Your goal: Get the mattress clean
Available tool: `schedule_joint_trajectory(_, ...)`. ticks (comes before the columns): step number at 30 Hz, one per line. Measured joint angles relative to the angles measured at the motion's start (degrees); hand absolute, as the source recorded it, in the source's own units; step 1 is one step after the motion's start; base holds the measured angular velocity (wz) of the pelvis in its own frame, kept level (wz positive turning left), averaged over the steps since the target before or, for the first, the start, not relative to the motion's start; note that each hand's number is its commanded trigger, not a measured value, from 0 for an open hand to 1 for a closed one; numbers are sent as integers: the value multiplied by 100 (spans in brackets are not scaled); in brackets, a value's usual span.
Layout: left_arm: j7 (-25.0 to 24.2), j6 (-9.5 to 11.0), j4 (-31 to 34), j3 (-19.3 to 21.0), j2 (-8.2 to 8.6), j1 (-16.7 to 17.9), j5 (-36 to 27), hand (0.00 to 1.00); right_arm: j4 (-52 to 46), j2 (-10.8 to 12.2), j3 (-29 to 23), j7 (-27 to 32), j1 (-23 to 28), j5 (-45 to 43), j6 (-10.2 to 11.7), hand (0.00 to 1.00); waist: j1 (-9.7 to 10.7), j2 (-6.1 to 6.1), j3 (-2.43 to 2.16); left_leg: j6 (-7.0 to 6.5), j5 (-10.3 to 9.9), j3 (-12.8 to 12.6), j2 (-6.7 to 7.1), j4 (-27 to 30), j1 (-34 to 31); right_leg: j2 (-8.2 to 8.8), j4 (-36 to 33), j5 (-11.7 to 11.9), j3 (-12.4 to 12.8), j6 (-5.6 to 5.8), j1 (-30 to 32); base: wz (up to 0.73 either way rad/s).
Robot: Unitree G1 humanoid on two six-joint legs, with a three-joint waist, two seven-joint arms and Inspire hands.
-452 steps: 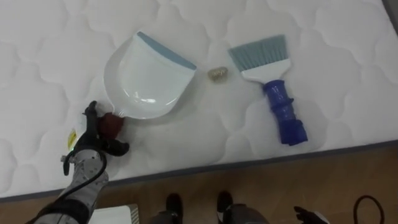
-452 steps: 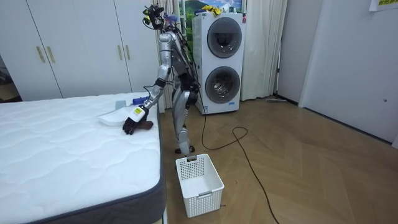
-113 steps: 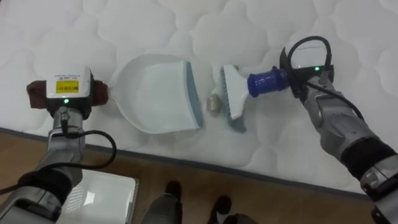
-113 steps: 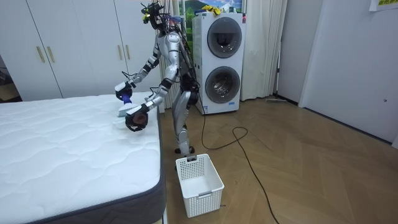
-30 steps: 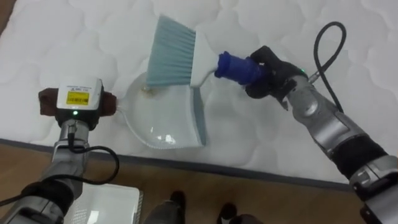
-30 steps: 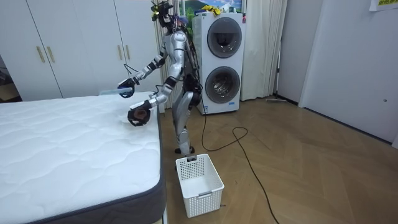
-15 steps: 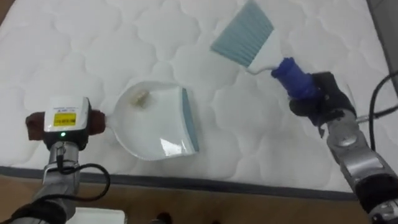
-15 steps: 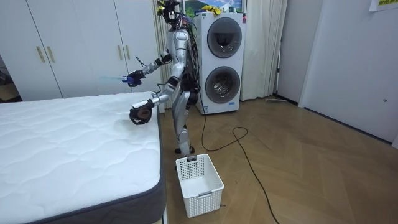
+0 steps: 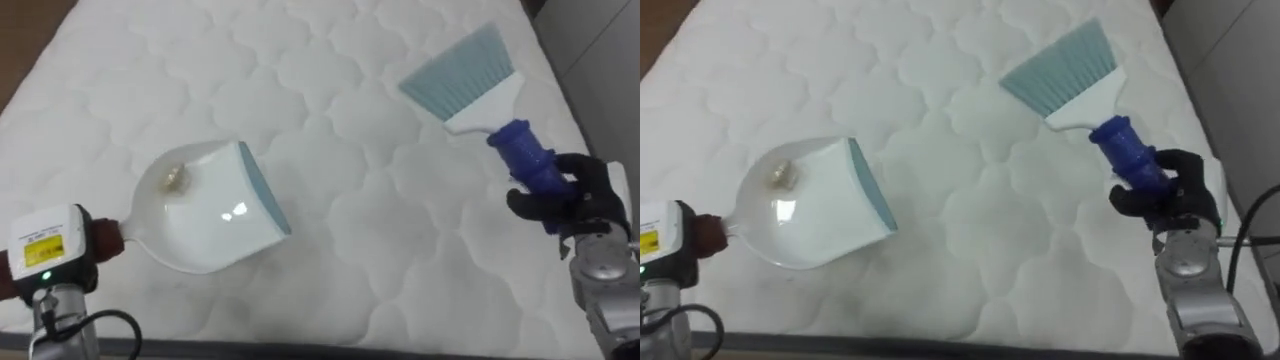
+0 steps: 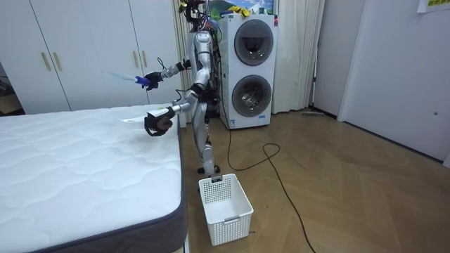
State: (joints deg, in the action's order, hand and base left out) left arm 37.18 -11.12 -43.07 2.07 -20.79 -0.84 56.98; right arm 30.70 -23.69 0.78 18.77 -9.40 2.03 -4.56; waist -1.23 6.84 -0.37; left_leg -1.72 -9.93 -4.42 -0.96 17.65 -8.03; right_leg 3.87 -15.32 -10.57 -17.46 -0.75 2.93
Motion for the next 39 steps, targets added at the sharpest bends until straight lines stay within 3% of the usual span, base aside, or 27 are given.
schedule_joint_trajectory(4, -228, -130, 355, 12, 64, 130, -11, 100, -167, 1, -2, 72, 309, 85, -180, 0, -35, -22, -10, 57, -35, 185, -20, 111, 59, -74, 186, 6, -286, -8, -331, 32)
schedule_joint_trajectory(6, -331, -156, 429, 10, 136, 128, -8, 100, -168, 1, -3, 118, 344, 176, -198, 0, 10, -82, 6, 60, -40, 95, -62, 258, 0, -82, 190, 5, -477, -8, -458, 60)
schedule_joint_trajectory(8, -402, -144, 544, -7, 204, 122, -13, 100, -178, 13, -3, 192, 371, 210, -197, 0, 172, -133, 26, 19, -42, -486, -233, 351, -114, -80, 194, -37, -598, -26, -563, 91)
schedule_joint_trajectory(9, -410, -133, 587, -14, 240, 122, -12, 100, -189, 42, -7, 252, 417, 220, -197, 0, 229, -128, 24, -27, -29, -904, -365, 430, -156, -85, 186, -110, -590, -46, -595, 69)
schedule_joint_trajectory(11, -440, -157, 594, -16, 343, 138, -75, 100, -198, 44, -39, 339, 447, 233, -191, 0, 198, -229, 49, -30, -25, -956, -426, 557, -284, -131, 216, -156, -667, -92, -608, 45)
schedule_joint_trajectory(12, -520, -168, 596, -6, 431, 152, -112, 100, -215, 44, -109, 419, 510, 231, -186, 0, 192, -279, 28, -39, 23, -955, -427, 569, -360, -123, 284, -187, -833, -103, -610, 63)
schedule_joint_trajectory(14, -638, -168, 600, -7, 532, 151, -113, 100, -227, 58, -256, 497, 675, 228, -192, 0, 281, -341, 18, -100, 116, -1304, -513, 602, -393, -14, 257, -261, -1312, -85, -619, 90)
schedule_joint_trajectory(15, -676, -167, 609, -9, 578, 151, -118, 100, -237, 83, -367, 582, 806, 231, -219, 0, 334, -355, 8, -146, 23, -1818, -744, 868, -404, 49, 191, -329, -1636, -78, -651, 71)
schedule_joint_trajectory(16, -696, -172, 611, -7, 589, 154, -122, 100, -242, 108, -407, 619, 860, 232, -254, 0, 336, -349, 13, -132, -82, -2029, -864, 1055, -379, 79, 135, -377, -1749, -64, -672, 58)
schedule_joint_trajectory(17, -762, -191, 612, 22, 589, 184, -126, 100, -244, 174, -440, 676, 910, 246, -302, 0, 299, -352, 18, -15, -254, -2257, -1044, 1255, -269, 112, 71, -440, -1950, -28, -756, 45)
schedule_joint_trajectory(18, -872, -211, 609, 21, 589, 187, -120, 100, -250, 183, -453, 688, 951, 306, -302, 0, 295, -379, 58, -12, -330, -2202, -1004, 1165, -207, 96, 41, -472, -2037, 12, -871, 47)
schedule_joint_trajectory(23, -1042, -212, 792, 9, 600, 193, -115, 100, -401, 186, -661, 803, 1027, 449, -301, 0, 255, -330, 47, -91, -265, -2004, -676, 748, -144, 160, 58, -474, -2062, 121, -989, 37)
schedule_joint_trajectory(26, -1043, -184, 965, 7, 607, 220, -121, 100, -498, 199, -651, 915, 1026, 457, -297, 0, 218, -409, 38, -103, -258, -1932, -543, 649, -79, 292, -177, -476, -2185, 159, -1014, 26)
schedule_joint_trajectory(28, -1083, -72, 1070, 10, 603, 218, -116, 100, -497, 243, -649, 920, 1053, 471, -297, 0, 207, -475, 36, -145, -297, -1880, -494, 562, 75, 507, -854, -474, -2178, 160, -965, 44)
schedule_joint_trajectory(30, -1123, 55, 1172, 5, 605, 212, -104, 100, -524, 276, -653, 937, 1050, 514, -272, 0, 186, -476, 36, -187, -317, -1726, -410, 491, 170, 707, -1520, -460, -1987, 172, -819, 60)
schedule_joint_trajectory(31, -1149, 137, 1173, -7, 606, 211, -104, 100, -547, 312, -657, 938, 1059, 500, -224, 0, 227, -505, 40, -226, -345, -1434, -326, 492, 246, 808, -2055, -377, -1663, 179, -609, 76)
schedule_joint_trajectory(32, -1161, 155, 1168, -18, 610, 212, -109, 100, -589, 351, -661, 949, 1093, 468, -220, 0, 274, -576, 66, -243, -357, -1285, -309, 498, 253, 774, -2198, -420, -1376, 153, -484, 83)
schedule_joint_trajectory(33, -1162, 141, 1172, -47, 620, 195, -117, 100, -685, 445, -654, 978, 1116, 426, -188, 0, 294, -643, 70, -250, -357, -1102, -315, 476, 234, 564, -2129, -606, -807, 164, -233, 55)
schedule_joint_trajectory(34, -1162, 129, 1173, -59, 630, 166, -117, 100, -743, 476, -652, 978, 1092, 420, -176, 0, 275, -647, 57, -253, -341, -1075, -318, 454, 197, 455, -1966, -662, -620, 168, -130, 47)
schedule_joint_trajectory(35, -1163, 77, 1169, -116, 625, 130, -124, 100, -880, 574, -647, 972, 986, 408, -169, 0, 273, -699, 89, -290, -258, -950, -260, 399, 99, 273, -1545, -694, -395, 182, -3, 72)
schedule_joint_trajectory(36, -1170, 47, 1161, -224, 624, 113, -127, 100, -975, 664, -617, 979, 987, 393, -123, 0, 414, -722, 104, -340, -136, -667, -109, 335, 23, 110, -1079, -694, -100, 191, 7, 121)
schedule_joint_trajectory(37, -1180, 40, 1150, -382, 635, 112, -201, 100, -982, 690, -534, 978, 1021, 401, -134, 0, 517, -692, 97, -381, -54, -434, 52, 270, 20, 35, -716, -615, 285, 176, 18, 128)
schedule_joint_trajectory(38, -1194, 39, 1150, -472, 636, 113, -283, 100, -1010, 692, -495, 963, 1055, 404, -148, 0, 540, -680, 92, -394, -44, -355, 117, 276, 11, 25, -596, -504, 468, 191, 23, 109)
schedule_joint_trajectory(39, -1235, 65, 1153, -546, 666, 113, -386, 100, -1100, 698, -412, 896, 1102, 411, -178, 0, 543, -650, 86, -405, -37, -193, 266, 333, -42, 44, -465, -172, 694, 136, 27, 86)
